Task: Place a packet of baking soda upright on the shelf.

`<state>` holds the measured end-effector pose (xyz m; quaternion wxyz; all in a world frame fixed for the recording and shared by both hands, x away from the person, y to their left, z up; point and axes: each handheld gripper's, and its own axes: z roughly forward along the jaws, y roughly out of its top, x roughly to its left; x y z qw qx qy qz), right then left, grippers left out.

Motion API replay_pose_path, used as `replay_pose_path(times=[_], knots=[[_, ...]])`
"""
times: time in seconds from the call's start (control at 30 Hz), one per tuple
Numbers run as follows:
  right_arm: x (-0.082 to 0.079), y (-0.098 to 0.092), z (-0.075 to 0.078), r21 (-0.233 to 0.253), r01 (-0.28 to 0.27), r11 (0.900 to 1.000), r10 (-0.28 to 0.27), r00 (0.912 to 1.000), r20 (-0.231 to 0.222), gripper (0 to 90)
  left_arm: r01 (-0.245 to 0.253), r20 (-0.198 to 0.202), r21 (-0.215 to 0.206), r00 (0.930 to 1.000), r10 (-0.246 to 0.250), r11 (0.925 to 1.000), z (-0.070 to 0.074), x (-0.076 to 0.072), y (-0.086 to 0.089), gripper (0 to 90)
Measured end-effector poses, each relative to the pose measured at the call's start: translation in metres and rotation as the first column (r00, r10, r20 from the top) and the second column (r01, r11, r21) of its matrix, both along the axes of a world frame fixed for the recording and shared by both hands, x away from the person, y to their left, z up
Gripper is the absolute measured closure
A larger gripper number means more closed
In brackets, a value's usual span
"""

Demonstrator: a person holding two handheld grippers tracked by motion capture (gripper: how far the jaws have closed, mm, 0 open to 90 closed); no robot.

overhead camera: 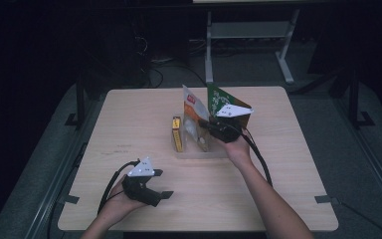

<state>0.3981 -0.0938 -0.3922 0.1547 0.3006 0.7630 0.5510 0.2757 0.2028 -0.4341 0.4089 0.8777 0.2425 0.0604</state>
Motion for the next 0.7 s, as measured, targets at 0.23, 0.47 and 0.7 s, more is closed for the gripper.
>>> replay_pose_path(times=[0.23, 0.47, 0.7], knots=[[-0.006, 0.0, -0.006, -0.018, -0.014, 1.0, 0.014, 0.9998, -0.011, 90.0, 0.006, -0.002, 0.01, 1.0, -0.006, 0.9999, -0.001, 0.0, -0.001, 16.3], [-0.009, -0.004, -0.008, -0.044, -0.004, 0.999, 0.003, 0.9999, -0.015, 89.7, 0.008, -0.007, 0.015, 0.9999, -0.008, 0.9999, -0.003, 0.001, -0.002, 16.3], [-0.016, -0.013, 0.004, -0.032, -0.011, 0.999, 0.011, 0.9995, -0.03, 76.2, 0.003, -0.011, 0.009, 0.9999, -0.003, 1.0, -0.004, 0.001, -0.002, 16.3]])
